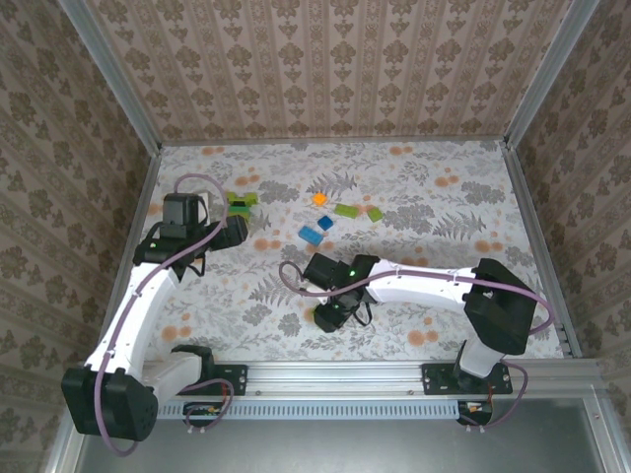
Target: Assemble a carrot with lego
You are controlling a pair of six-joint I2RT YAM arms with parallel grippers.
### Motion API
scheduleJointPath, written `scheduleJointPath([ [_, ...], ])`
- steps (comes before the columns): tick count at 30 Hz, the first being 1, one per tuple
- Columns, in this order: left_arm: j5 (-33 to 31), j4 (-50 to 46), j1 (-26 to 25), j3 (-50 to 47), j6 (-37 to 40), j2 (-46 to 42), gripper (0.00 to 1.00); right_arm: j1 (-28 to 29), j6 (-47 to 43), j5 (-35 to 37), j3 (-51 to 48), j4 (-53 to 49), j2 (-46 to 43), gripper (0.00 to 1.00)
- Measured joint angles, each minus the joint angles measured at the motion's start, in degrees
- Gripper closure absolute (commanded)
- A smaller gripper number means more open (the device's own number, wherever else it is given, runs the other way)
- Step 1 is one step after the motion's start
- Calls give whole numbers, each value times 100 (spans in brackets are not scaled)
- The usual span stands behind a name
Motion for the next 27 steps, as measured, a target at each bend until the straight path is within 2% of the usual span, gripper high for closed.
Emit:
scheduleJointPath([
  [8,0,-2,0,0,-2,-7,0,28,24,-35,52,-85,44,73],
  [27,46,-2,0,0,-2,-9,0,450,457,621,138,-212,142,73],
])
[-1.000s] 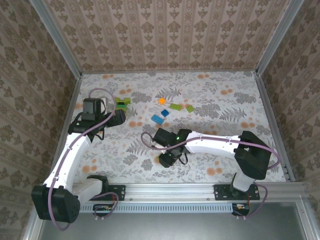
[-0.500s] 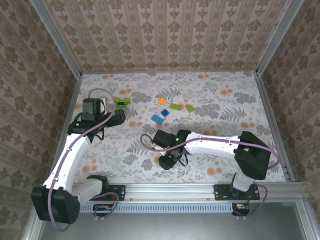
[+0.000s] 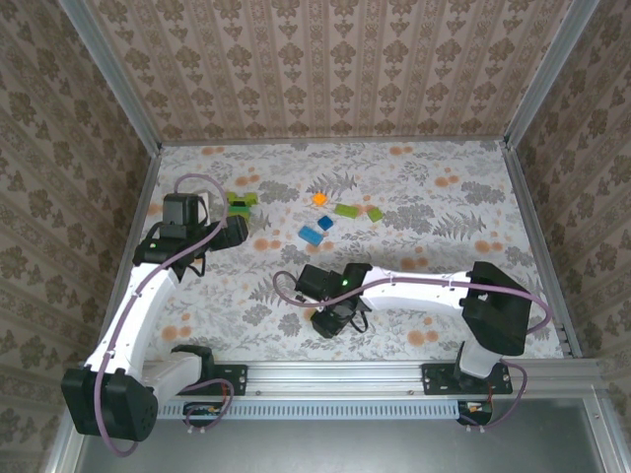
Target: Assemble a carrot with lego
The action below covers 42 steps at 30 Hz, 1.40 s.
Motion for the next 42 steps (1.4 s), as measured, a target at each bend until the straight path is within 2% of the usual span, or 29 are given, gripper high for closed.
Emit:
scheduleJointPath([
  [19,66,2,-4,0,0,-2,0,367,756,245,-243,4,-229,74],
  [27,83,2,-4,0,0,-24,0,374,1097,411,2,-42,33,73],
  [34,85,4,-7,0,0,-26,0,160,1132,282,85,-79,105,74],
  [42,87,4,-7,0,0,-35,0,-485,852,131,201,46,197,74],
])
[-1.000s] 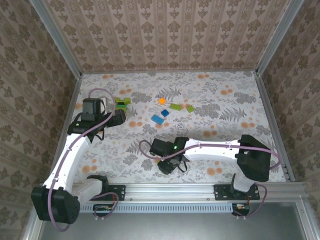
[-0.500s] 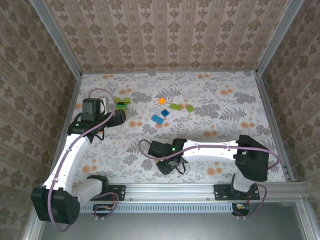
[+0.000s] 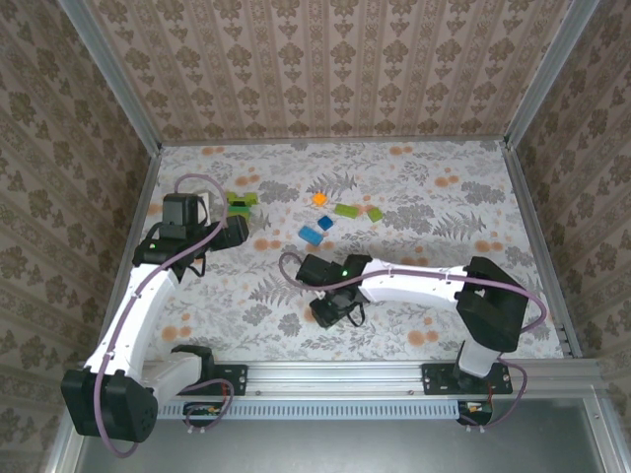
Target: Assemble a carrot with lego
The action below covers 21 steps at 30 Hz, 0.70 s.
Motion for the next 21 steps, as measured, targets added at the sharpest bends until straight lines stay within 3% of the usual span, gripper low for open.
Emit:
scheduleJointPath([
  [13,-2,0,0,0,0,-4,0,-894,-664,133,667,-219,422,75],
  [21,-2,0,0,0,0,-4,0,-1016,-1003,269,1088,-516,675,76],
])
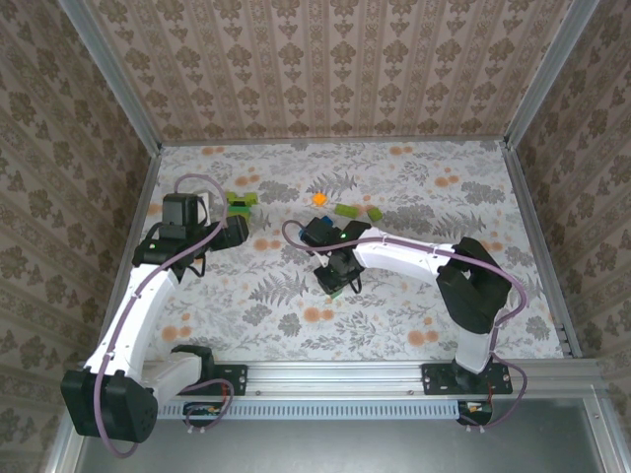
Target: Assemble a carrot with lego
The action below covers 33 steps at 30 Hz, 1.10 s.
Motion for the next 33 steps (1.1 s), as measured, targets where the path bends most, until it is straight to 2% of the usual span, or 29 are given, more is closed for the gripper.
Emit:
scheduleJointPath([
  [10,2,0,0,0,0,0,0,-155,-205,9,48,-151,-13,76],
  [22,0,0,0,0,0,0,0,-343,-466,-468,-48,-170,-501,75],
  [33,7,0,0,0,2,0,0,-494,-662,-667,-413,-184,-507,75],
])
